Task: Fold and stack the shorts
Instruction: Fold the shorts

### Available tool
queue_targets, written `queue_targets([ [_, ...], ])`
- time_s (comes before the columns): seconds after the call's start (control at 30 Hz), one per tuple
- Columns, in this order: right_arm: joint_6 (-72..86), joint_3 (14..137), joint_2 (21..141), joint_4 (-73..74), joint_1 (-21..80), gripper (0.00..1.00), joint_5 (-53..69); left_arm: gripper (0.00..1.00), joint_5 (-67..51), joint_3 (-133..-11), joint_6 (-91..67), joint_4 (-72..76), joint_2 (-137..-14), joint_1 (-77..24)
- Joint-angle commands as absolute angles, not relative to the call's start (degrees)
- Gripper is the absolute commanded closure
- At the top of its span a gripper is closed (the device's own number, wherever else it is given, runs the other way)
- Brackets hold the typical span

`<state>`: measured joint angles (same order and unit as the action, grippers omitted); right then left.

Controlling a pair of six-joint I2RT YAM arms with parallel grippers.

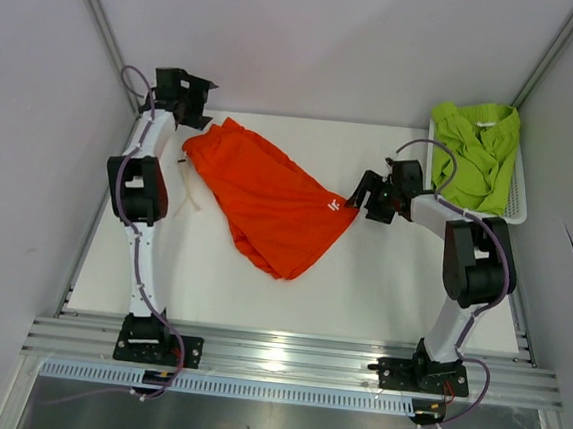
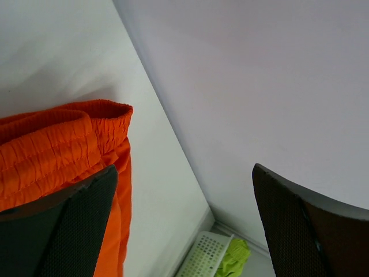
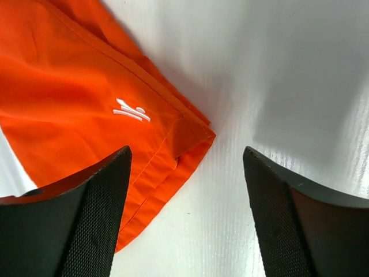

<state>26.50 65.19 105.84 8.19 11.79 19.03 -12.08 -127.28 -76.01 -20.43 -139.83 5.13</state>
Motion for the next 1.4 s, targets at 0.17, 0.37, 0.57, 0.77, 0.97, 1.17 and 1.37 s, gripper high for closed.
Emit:
queue_targets([
  [0.17, 25.2, 63.6, 99.0, 8.0, 12.6, 0.15, 16.3, 0.01, -8.2, -128.7, -60.1, -28.4, -124.9, 7.4],
  [0.37, 27.2, 60.8, 99.3, 3.1, 12.1, 0.08, 20.8, 0.01, -6.5, -112.7, -54.1, -27.9, -115.0, 6.9],
  [0.57, 29.8, 63.8, 105.5, -2.7, 11.5, 0.07, 26.4, 0.01, -4.4, -97.8, -51.6, -23.2, -106.3, 4.9],
  [0.77, 31.4, 65.9, 110.4, -5.7, 11.7, 0.08, 29.2, 0.01, -0.5, -88.8, -47.8, -21.6, -98.2, 1.9],
  [0.97, 30.6, 66.1, 112.6, -4.2, 13.0, 0.30, 27.8, 0.01, 2.9, -84.7, -46.8, -20.9, -96.2, 1.7],
  [1.17, 28.2, 66.4, 110.9, 2.2, 12.1, 0.66, 21.5, 0.01, 2.8, -77.8, -47.4, -17.8, -93.7, 1.7],
  [1.37, 25.0, 66.2, 104.3, 9.6, 12.4, 0.18, 11.9, 0.01, 5.7, -68.7, -48.3, -13.7, -88.7, 1.7],
])
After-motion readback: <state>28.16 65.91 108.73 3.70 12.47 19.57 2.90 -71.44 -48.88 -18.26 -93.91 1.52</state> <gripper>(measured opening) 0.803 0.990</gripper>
